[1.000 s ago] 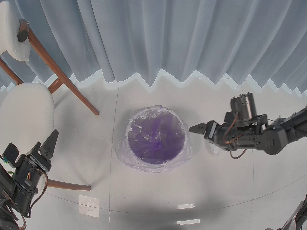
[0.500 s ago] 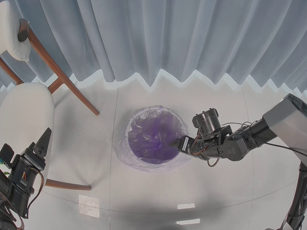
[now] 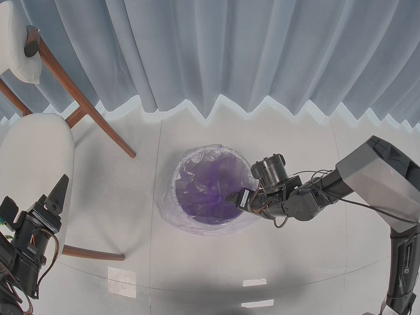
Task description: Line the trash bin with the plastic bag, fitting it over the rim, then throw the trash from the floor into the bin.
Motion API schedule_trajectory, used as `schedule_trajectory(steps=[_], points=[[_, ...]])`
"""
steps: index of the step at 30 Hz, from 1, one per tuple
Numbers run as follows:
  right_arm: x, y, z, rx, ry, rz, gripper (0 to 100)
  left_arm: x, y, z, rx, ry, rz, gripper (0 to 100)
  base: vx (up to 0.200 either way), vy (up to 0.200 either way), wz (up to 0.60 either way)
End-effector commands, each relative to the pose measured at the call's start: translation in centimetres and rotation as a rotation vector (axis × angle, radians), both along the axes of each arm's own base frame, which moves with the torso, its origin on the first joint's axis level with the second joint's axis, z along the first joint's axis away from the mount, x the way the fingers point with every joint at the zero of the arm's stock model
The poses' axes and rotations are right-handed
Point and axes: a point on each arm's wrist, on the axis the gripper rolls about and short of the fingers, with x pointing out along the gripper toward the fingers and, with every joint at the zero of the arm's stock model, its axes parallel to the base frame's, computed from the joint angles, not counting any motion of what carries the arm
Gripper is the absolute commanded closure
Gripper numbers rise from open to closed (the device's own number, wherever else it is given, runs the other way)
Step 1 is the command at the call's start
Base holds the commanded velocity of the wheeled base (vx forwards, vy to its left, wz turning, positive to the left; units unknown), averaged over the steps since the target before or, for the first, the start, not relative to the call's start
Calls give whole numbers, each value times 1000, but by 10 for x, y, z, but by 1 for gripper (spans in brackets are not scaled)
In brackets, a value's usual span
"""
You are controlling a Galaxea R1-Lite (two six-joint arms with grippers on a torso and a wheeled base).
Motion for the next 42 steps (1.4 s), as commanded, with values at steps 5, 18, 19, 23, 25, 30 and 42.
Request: schedule_trajectory(steps=[5,18,19,23,25,30,42], points=[[12,6,-29,-20,31,-6,100,-1,5,-4,5,14,39,0,0,0,0],[15,-5,12,-124,-124,106,100,-1,6,-4,4,16,41,0,0,0,0],[16,-10,19,-151,-152,130,100,-1,6,-4,3,15,41,0,0,0,0],[21,-25,34,-222,-225,219,100,-1,6,-4,4,16,41,0,0,0,0],[25,-36,47,-259,-285,297,100,-1,6,-4,3,15,41,0,0,0,0],[20,-37,62,-220,-355,473,100,-1,6,-4,3,15,39,0,0,0,0],[45,-84,37,-448,-677,1061,100,-3,7,-3,-2,4,41,0,0,0,0]])
